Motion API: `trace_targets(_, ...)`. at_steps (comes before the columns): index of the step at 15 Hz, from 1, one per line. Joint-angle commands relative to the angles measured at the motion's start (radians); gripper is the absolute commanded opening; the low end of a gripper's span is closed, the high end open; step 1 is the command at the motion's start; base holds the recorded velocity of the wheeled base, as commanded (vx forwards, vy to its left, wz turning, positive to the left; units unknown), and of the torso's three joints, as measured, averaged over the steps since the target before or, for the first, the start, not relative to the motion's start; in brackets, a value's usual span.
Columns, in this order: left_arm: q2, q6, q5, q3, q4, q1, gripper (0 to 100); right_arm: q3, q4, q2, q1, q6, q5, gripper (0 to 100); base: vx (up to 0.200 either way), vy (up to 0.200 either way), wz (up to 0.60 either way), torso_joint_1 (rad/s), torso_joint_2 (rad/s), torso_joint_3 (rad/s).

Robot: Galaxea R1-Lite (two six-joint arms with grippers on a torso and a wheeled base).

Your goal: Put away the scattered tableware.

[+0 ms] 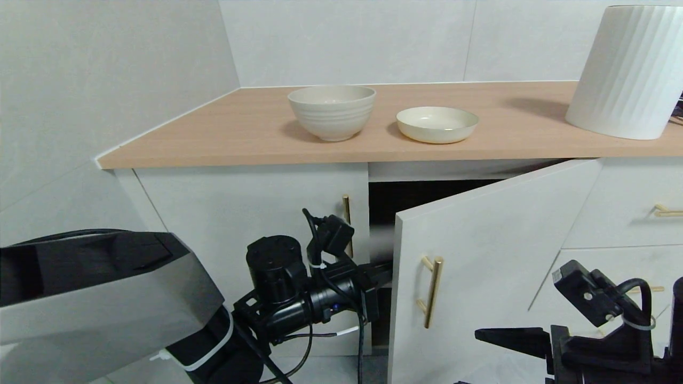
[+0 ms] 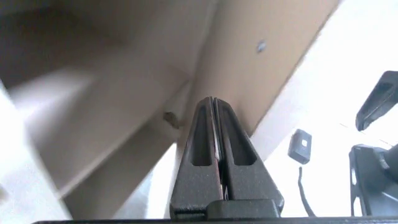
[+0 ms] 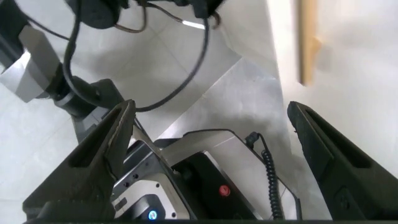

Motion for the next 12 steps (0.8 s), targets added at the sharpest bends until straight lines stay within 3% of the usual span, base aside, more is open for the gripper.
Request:
trace_targets(1, 0.009, 0.0, 0.0, -0.036, 0.027, 0.0, 0, 0.002, 0.0, 0.001, 0.001, 0.0, 0.001, 100, 0.0, 0.0, 0.0, 0.0, 0.0, 0.0)
trace_targets(7, 0.018, 0.0, 0.003, -0.148, 0.156, -0.008, 0, 0.006, 0.0, -0.005, 0.001, 0.0, -0.001, 100, 0.0, 0.0, 0.0, 0.0, 0.0, 0.0)
trace_targets(12, 0.009, 0.0, 0.008, -0.155, 0.176, -0.02, 0, 0.009, 0.0, -0.011, 0.001, -0.001, -0.003, 100, -0.2, 0.0, 0.0, 0.003, 0.0, -0.001)
